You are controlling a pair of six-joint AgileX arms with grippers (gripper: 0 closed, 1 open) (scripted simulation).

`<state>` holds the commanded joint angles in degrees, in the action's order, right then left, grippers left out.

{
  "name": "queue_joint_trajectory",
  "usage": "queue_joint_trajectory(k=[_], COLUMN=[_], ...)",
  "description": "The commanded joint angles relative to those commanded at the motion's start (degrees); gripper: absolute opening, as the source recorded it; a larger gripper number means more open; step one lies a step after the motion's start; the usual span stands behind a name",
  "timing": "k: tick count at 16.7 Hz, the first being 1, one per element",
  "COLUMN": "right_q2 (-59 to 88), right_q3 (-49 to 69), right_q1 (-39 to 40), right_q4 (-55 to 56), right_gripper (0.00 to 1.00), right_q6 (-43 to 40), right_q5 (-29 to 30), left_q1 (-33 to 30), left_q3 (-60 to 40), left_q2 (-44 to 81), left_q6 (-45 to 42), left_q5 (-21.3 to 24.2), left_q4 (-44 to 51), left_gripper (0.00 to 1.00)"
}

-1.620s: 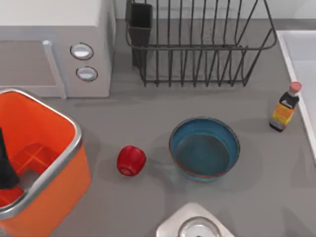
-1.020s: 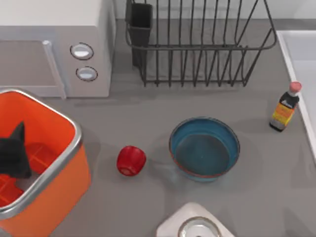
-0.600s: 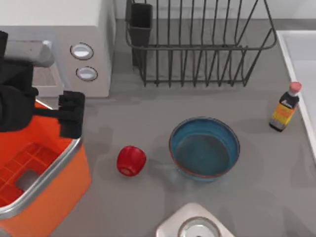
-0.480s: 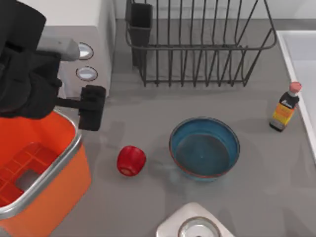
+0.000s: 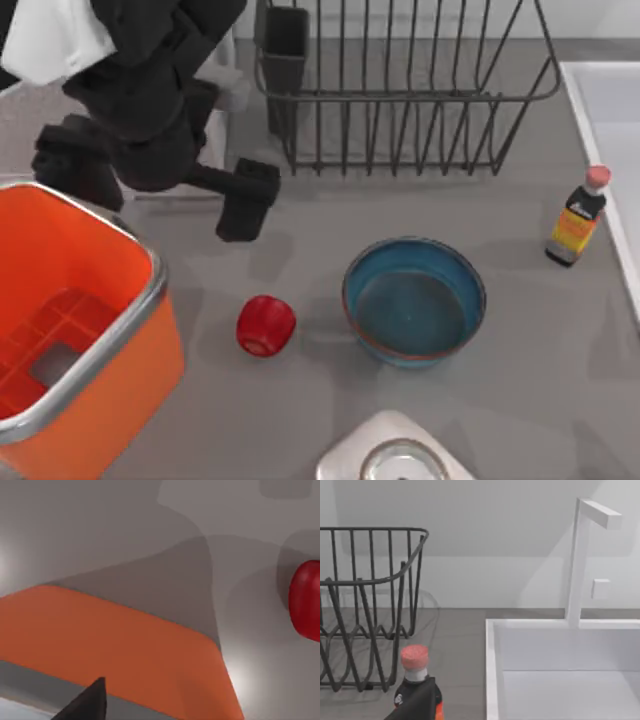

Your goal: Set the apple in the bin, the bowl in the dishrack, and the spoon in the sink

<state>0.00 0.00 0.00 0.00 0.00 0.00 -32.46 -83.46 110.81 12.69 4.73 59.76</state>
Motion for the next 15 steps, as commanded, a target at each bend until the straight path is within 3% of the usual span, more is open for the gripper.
queue_joint_trajectory(k=[6,7,15], right_q2=[0.0,0.0,0.0], right_q3=[0.0,0.0,0.0], right_q1=[0.0,0.0,0.0], right_q4=[0.0,0.0,0.0], right_gripper=[1.0,1.0,1.0], right_q6=[0.0,0.0,0.0], right_q5=[0.0,0.0,0.0], left_q1=[-1.1,-0.3,-0.5], left_q3=[-2.5,-4.5,-0.9], left_q2=[3.5,-0.1,3.1], left_q6=[0.4,-0.9,-0.2], left_q5=[0.0,-3.1,0.1], left_q4=[2.3,4.0,1.3], left_gripper=[1.0,1.0,1.0])
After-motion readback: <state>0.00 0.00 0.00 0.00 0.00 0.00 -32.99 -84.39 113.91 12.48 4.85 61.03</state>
